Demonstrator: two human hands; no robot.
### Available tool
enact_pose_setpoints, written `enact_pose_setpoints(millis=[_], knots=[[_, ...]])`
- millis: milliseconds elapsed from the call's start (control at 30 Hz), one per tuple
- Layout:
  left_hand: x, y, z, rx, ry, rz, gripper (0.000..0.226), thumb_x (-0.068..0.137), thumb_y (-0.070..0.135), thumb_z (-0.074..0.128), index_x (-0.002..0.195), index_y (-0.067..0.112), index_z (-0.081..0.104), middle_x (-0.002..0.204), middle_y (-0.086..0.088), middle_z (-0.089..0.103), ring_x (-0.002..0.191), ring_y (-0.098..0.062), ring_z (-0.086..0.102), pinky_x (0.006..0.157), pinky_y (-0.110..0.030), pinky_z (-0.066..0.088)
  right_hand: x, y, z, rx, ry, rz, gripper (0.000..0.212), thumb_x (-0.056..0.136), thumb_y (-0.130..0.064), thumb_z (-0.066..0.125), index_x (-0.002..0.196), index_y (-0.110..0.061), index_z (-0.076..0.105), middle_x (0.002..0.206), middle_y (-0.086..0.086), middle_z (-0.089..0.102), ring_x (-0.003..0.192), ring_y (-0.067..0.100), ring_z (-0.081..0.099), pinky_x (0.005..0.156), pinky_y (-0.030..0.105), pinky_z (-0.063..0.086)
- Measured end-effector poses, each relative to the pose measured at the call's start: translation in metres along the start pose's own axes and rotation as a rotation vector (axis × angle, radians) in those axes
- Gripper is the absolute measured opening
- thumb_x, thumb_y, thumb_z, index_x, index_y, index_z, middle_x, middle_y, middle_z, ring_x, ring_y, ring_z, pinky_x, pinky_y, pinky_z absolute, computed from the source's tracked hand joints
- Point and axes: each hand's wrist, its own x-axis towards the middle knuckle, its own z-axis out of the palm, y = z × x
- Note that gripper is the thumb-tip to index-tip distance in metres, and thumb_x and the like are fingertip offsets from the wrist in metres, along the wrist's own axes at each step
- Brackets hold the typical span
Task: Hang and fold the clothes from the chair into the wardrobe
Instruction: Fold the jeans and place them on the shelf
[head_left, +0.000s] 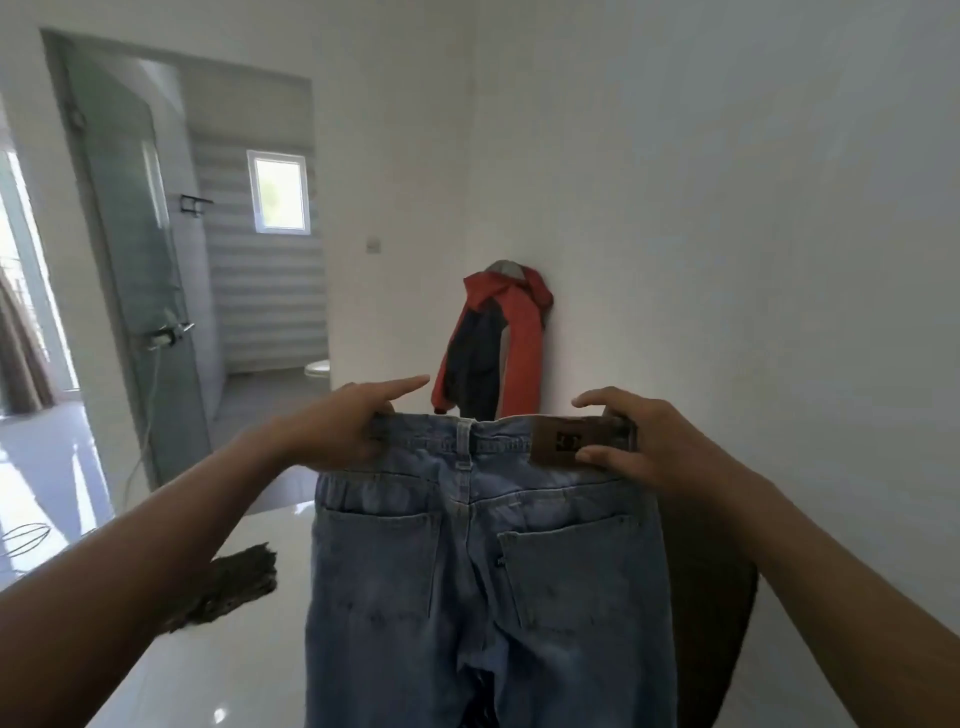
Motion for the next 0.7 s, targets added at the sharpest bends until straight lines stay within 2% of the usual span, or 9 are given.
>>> enact_pose_setpoints(millis=[100,167,233,300,400,500,567,633,700], knots=[[0.005,0.003,-0.017,-0.037,0.042,0.076,0.099,0.085,0.0,0.066,0.153,0.045,0.009,0.101,0.013,0.07,0.095,-0.01,0.064,0.092,-0.031,0.05,-0.015,-0.031,-0.031,-0.249,-0.043,-0.095,0.078,0.084,-0.04,0.075,0.144,-0.055,0.027,0.119,-0.013,0.057,0.1,0.007,0.06,0.085,0.021,0.051],[0.01,0.003,-0.03,-0.085,0.073,0.112,0.102,0.085,-0.001,0.067,0.15,0.051,0.009,0.104,0.01,0.071,0.098,-0.012,0.066,0.094,-0.035,0.052,-0.024,-0.052,-0.051,-0.497,-0.097,-0.134,0.082,0.092,-0.043,0.064,0.145,-0.064,0.005,0.114,-0.01,0.048,0.087,0.012,0.058,0.075,0.024,0.052],[0.015,0.004,-0.04,-0.122,0.078,0.145,0.105,0.085,0.0,0.069,0.152,0.052,0.008,0.104,0.012,0.071,0.099,-0.009,0.066,0.094,-0.039,0.054,-0.034,-0.071,-0.07,-0.685,-0.136,-0.143,0.078,0.096,-0.047,0.055,0.144,-0.065,-0.004,0.111,-0.009,0.039,0.078,0.013,0.053,0.067,0.027,0.05],[0.018,0.012,-0.049,-0.112,0.091,0.191,0.106,0.084,0.0,0.07,0.153,0.052,0.009,0.103,0.017,0.07,0.097,-0.005,0.065,0.094,-0.04,0.053,-0.045,-0.088,-0.087,-0.77,-0.144,-0.109,0.072,0.094,-0.056,0.052,0.15,-0.058,0.006,0.11,-0.01,0.03,0.077,0.011,0.048,0.065,0.025,0.043],[0.014,0.036,-0.071,-0.09,0.102,0.234,0.105,0.084,0.004,0.071,0.153,0.052,0.007,0.106,0.018,0.067,0.097,-0.002,0.063,0.092,-0.035,0.054,-0.062,-0.106,-0.111,-0.824,-0.098,-0.025,0.081,0.088,-0.062,0.058,0.153,-0.049,0.013,0.113,-0.008,0.026,0.079,0.013,0.045,0.067,0.023,0.04],[0.006,0.093,-0.084,-0.171,0.121,0.314,0.11,0.077,0.037,0.078,0.153,0.05,-0.001,0.12,0.015,0.062,0.107,-0.006,0.061,0.094,-0.024,0.048,-0.075,-0.131,-0.13,-0.859,0.012,-0.03,0.081,0.087,-0.055,0.065,0.154,-0.044,0.022,0.111,-0.008,0.025,0.075,0.013,0.043,0.064,0.023,0.04],[0.006,0.14,-0.078,-0.323,0.008,0.397,0.119,0.071,0.053,0.082,0.154,0.048,-0.003,0.135,0.014,0.053,0.119,-0.005,0.056,0.103,-0.022,0.043,-0.08,-0.154,-0.137,-0.897,0.051,-0.05,0.079,0.086,-0.048,0.07,0.153,-0.039,0.03,0.113,-0.003,0.033,0.071,0.014,0.043,0.059,0.025,0.042],[0.01,0.174,-0.066,-0.282,-0.143,0.441,0.114,0.07,0.04,0.087,0.156,0.037,0.013,0.143,0.014,0.046,0.12,-0.007,0.056,0.102,-0.023,0.045,-0.089,-0.175,-0.142,-0.921,0.076,-0.056,0.076,0.085,-0.04,0.074,0.151,-0.036,0.036,0.112,0.001,0.038,0.068,0.015,0.041,0.054,0.026,0.04],[0.006,0.192,-0.057,-0.233,-0.314,0.44,0.074,0.074,0.025,0.087,0.138,0.021,0.05,0.132,0.005,0.062,0.112,-0.015,0.063,0.094,-0.025,0.052,-0.104,-0.19,-0.145,-0.947,0.073,-0.017,0.073,0.086,-0.034,0.073,0.15,-0.038,0.037,0.112,0.002,0.039,0.068,0.017,0.04,0.054,0.028,0.038]])
